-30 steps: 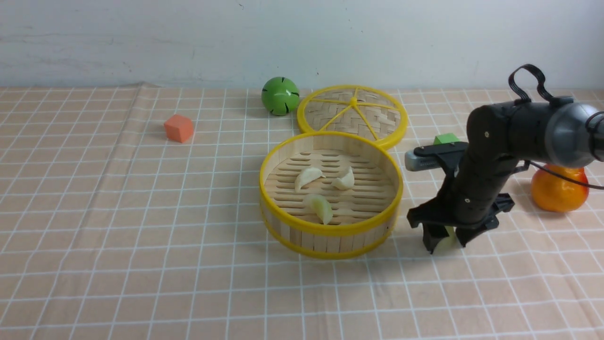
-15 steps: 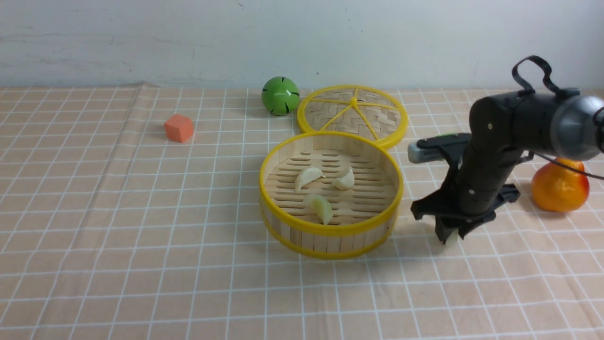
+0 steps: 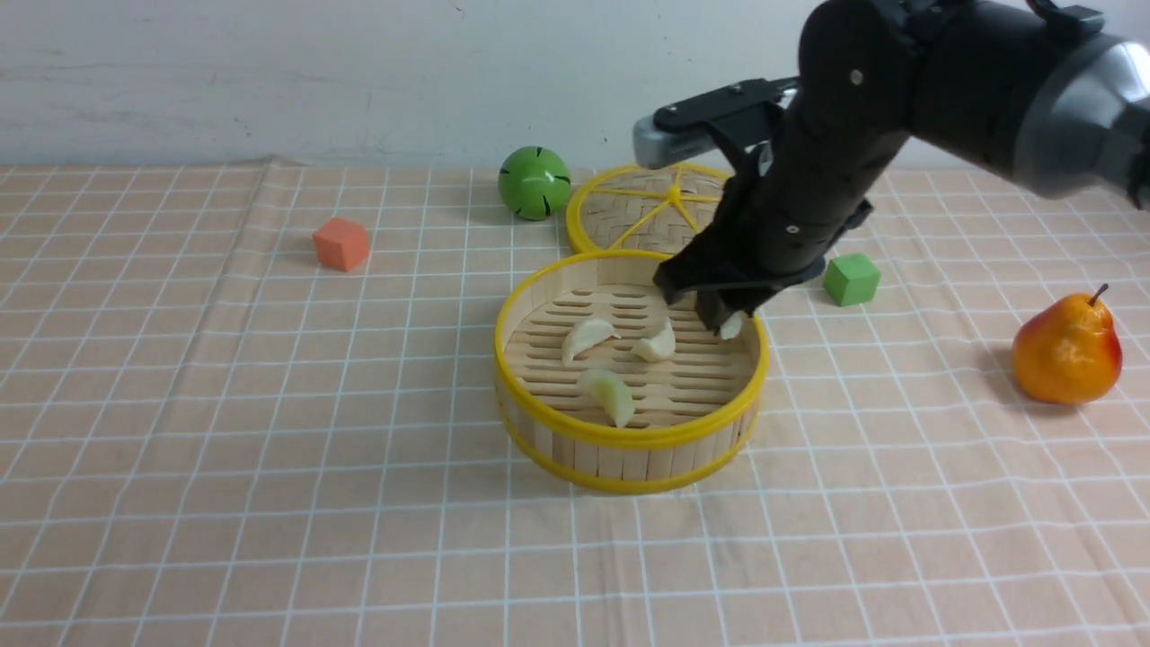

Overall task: Put the dumplings into the steamer on the table with the brown tablecloth.
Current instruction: 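Place the dumpling in the bamboo steamer basket with the right gripper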

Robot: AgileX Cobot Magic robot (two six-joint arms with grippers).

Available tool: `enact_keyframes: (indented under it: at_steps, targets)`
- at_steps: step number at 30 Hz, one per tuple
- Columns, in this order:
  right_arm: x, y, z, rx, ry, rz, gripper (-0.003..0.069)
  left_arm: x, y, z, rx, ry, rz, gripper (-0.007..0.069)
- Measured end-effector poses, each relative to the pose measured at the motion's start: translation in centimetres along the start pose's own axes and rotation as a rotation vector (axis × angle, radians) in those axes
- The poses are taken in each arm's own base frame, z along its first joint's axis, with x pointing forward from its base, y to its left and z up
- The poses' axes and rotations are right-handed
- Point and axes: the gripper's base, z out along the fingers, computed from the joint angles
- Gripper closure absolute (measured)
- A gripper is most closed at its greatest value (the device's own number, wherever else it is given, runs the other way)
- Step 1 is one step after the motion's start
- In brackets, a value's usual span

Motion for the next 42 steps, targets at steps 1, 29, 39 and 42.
enact_keyframes:
  at_steps: [1,29,39,42]
  targets:
    - [-0.1,0.6,0.2,-0.008,-0.014,-0.012,0.0416,0.0,0.0,0.0,0.0,0.0,0.0,0.0605]
    - [1.6,0.4,10.7,0.097,0.151,0.036,0.0296,0.0,0.0,0.0,0.002,0.002,-0.002,0.0587]
    - [-0.3,1.2,-0.7,0.004,-0.008,-0.001,0.0296,0.0,0.0,0.0,0.002,0.003,-0.002,0.0577]
    - [-0.3,1.4,-5.2,-0.02,-0.098,-0.018,0.0349,0.0,0.0,0.0,0.002,0.003,-0.002,0.0573]
